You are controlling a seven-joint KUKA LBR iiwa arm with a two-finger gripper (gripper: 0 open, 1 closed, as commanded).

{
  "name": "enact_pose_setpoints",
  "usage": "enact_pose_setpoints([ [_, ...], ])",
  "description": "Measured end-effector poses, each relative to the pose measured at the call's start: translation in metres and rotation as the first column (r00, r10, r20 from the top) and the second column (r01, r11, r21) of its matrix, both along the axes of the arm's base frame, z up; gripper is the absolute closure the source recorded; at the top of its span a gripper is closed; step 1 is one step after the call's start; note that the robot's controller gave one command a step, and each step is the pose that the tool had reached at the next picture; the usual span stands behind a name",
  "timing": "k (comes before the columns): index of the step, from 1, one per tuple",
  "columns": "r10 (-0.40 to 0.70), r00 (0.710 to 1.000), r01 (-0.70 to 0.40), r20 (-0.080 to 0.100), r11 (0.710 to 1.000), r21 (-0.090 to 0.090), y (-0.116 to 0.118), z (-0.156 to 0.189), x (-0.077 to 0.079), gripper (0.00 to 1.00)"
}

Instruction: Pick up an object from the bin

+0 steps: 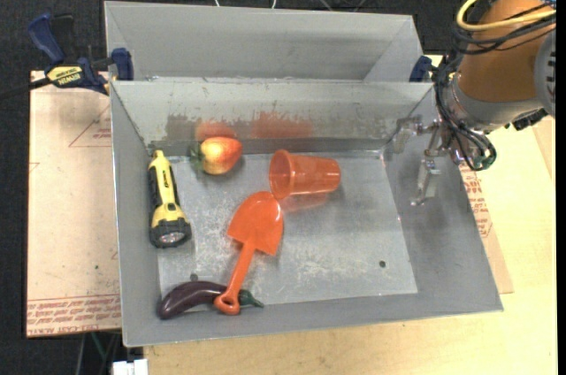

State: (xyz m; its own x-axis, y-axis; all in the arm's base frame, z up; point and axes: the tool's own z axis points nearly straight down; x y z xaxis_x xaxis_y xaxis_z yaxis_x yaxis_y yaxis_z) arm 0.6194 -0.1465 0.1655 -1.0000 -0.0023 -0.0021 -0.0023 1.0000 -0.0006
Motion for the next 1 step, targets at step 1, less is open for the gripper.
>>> enact_pose_setpoints([
  [1,0.000,1.000,0.000,0.000,1.000,0.000,0.0000,0.0000,0.0000,0.00],
])
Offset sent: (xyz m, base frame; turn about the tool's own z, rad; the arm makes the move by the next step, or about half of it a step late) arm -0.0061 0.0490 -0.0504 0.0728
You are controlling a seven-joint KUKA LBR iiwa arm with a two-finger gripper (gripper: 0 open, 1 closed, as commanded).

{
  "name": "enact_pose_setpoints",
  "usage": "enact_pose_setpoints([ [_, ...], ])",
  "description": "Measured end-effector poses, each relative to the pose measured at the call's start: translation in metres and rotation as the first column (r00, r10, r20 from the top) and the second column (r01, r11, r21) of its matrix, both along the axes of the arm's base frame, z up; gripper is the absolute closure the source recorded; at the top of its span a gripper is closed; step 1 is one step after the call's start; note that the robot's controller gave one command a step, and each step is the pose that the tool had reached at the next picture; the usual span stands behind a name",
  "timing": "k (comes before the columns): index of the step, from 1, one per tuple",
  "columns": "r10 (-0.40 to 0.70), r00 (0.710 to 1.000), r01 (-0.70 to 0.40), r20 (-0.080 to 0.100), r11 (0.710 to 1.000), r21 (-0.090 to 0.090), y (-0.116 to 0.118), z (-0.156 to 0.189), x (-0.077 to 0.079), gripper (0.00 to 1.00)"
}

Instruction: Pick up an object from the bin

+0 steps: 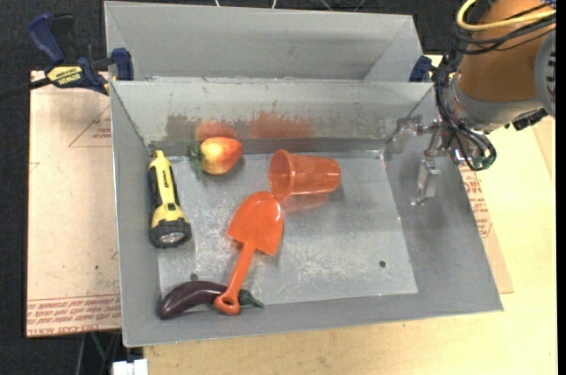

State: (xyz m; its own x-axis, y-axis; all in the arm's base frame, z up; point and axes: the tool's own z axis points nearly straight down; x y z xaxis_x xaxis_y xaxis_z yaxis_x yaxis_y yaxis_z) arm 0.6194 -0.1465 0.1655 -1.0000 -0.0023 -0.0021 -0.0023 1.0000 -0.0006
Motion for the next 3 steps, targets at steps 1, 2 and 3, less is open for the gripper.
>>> enact_pose_setpoints([
  [1,-0.070,0.998,0.070,-0.002,0.998,0.004,0.053,-0.053,-0.006,0.00],
  [2,-0.145,0.989,0.145,0.010,0.989,0.000,0.035,-0.056,0.002,0.00],
  [3,0.202,0.979,-0.202,0.008,0.979,0.000,0.101,-0.078,0.034,0.00],
])
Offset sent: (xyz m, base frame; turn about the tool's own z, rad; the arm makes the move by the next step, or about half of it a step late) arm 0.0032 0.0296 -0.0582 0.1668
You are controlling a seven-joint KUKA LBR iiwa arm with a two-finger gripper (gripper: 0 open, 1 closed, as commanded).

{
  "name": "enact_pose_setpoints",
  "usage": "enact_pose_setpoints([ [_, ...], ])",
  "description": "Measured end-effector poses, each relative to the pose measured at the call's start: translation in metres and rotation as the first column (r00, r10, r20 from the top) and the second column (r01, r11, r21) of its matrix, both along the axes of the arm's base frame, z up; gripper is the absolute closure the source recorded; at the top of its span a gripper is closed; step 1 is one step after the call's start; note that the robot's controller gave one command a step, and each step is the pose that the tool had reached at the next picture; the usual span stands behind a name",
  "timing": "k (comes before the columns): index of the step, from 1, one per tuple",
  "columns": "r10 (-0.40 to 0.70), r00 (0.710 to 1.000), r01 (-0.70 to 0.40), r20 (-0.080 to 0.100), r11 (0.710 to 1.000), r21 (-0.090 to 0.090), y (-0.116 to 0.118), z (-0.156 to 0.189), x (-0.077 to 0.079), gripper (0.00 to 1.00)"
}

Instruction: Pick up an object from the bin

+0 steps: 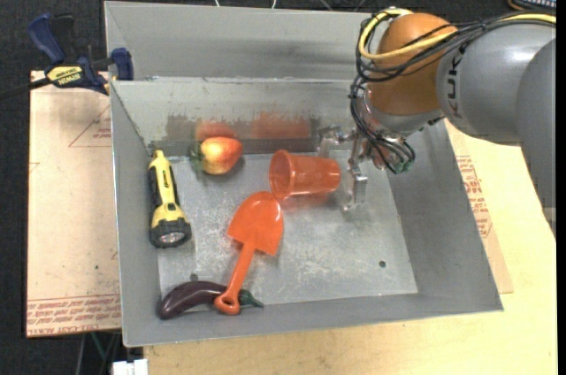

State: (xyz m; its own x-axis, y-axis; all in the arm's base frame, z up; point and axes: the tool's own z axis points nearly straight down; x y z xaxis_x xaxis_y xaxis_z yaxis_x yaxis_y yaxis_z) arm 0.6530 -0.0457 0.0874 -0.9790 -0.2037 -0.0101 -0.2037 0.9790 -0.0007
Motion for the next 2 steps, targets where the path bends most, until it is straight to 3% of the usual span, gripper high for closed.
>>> enact_pose_setpoints([
  [1,-0.356,0.934,0.356,0.005,0.934,0.000,0.0042,0.0036,-0.0217,1.00],
  [2,-0.355,0.935,0.355,0.005,0.935,0.000,0.0045,0.0036,-0.0217,1.00],
])
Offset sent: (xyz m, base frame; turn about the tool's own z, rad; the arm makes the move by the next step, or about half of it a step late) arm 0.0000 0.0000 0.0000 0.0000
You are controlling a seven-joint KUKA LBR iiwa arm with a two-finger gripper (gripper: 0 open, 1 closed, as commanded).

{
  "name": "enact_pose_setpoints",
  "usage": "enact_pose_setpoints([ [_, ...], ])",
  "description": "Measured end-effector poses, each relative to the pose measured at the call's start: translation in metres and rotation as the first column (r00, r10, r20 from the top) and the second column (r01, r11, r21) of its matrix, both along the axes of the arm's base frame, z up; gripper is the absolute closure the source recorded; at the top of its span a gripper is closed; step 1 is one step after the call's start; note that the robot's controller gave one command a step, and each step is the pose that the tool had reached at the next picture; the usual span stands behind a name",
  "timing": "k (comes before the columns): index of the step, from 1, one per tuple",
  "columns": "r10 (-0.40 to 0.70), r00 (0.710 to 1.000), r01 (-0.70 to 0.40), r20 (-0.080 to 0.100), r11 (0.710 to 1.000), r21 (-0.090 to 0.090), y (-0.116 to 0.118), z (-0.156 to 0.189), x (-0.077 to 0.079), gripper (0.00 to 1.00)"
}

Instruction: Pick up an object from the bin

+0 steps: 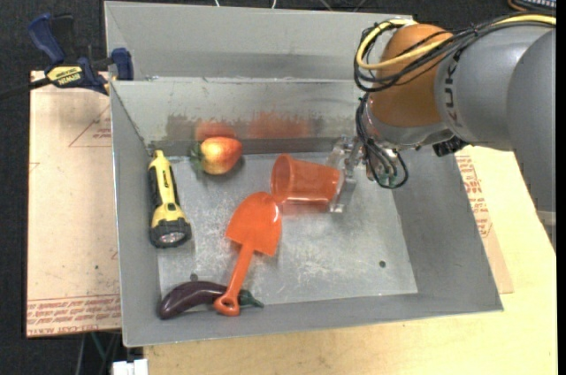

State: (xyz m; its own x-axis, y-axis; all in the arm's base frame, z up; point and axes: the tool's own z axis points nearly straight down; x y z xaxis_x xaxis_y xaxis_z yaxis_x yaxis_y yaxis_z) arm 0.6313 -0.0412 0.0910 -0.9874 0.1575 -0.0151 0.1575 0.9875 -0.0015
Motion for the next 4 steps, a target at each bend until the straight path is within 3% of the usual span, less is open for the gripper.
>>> enact_pose_setpoints([
  [1,0.011,1.000,-0.011,0.008,1.000,0.000,0.009,0.057,-0.007,1.00],
  [2,0.013,1.000,-0.013,0.001,1.000,0.000,0.002,0.097,-0.005,1.00],
  [3,0.032,0.999,-0.032,0.007,0.999,0.000,0.013,0.155,-0.013,1.00],
  [4,0.026,1.000,-0.026,0.005,1.000,-0.001,-0.014,0.251,-0.006,1.00],
])
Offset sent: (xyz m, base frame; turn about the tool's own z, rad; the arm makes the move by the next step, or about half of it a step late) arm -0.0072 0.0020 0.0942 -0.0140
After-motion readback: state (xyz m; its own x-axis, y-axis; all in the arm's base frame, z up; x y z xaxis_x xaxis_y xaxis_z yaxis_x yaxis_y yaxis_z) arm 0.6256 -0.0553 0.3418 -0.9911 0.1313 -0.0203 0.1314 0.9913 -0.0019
